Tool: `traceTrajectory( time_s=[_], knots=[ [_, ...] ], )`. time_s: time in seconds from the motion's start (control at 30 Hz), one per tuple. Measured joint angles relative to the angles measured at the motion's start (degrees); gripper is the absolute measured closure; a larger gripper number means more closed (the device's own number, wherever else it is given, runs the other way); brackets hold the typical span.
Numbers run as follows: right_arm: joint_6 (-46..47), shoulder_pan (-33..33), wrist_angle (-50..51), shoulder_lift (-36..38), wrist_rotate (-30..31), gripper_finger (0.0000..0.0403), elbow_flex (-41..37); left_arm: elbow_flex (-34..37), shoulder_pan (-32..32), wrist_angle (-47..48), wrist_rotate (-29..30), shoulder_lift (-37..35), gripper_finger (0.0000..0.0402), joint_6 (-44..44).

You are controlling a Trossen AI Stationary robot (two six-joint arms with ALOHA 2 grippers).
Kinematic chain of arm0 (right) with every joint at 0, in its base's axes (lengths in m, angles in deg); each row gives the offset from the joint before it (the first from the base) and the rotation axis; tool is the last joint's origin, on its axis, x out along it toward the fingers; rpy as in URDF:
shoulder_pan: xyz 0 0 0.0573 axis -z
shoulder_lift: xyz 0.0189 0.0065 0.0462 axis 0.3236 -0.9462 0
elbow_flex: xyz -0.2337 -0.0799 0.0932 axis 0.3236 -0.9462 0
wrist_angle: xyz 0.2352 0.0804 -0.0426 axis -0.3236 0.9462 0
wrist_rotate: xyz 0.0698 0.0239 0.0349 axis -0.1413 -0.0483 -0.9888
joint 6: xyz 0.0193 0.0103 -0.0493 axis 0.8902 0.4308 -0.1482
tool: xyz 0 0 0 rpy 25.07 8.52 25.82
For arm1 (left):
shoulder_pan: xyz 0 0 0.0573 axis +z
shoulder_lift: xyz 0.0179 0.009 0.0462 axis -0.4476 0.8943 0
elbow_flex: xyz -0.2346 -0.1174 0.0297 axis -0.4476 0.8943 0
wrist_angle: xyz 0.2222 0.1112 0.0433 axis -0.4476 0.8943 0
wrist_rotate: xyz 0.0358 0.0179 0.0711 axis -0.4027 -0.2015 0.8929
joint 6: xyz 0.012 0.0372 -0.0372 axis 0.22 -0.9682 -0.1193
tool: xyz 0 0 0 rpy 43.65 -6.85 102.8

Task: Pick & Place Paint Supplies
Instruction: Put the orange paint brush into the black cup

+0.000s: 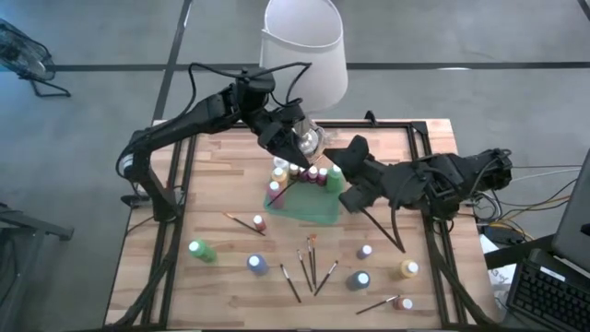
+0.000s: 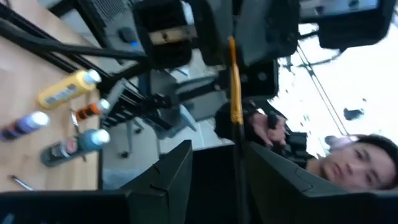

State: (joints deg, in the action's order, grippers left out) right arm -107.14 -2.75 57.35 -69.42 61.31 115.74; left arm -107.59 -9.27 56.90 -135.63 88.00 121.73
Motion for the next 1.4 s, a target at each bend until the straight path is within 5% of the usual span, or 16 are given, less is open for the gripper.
traceTrajectory(
  time_s=[0.67,1.0,1.4],
  knots=[
    [0.56,1.36,0.14,-0.94,-1.51,0.0395,0.00,0.06,-0.20,-3.27,-2.78,0.28,0.0248,0.09],
    [0.41,2.34,0.07,-0.72,2.95,0.0395,0.00,0.81,-0.98,-2.95,-4.99,0.67,0.0251,0.00],
    [0.58,2.29,-0.06,-0.62,3.03,0.0395,0.09,0.90,-0.90,-2.80,-4.63,1.14,0.0389,-1.06]
  ],
)
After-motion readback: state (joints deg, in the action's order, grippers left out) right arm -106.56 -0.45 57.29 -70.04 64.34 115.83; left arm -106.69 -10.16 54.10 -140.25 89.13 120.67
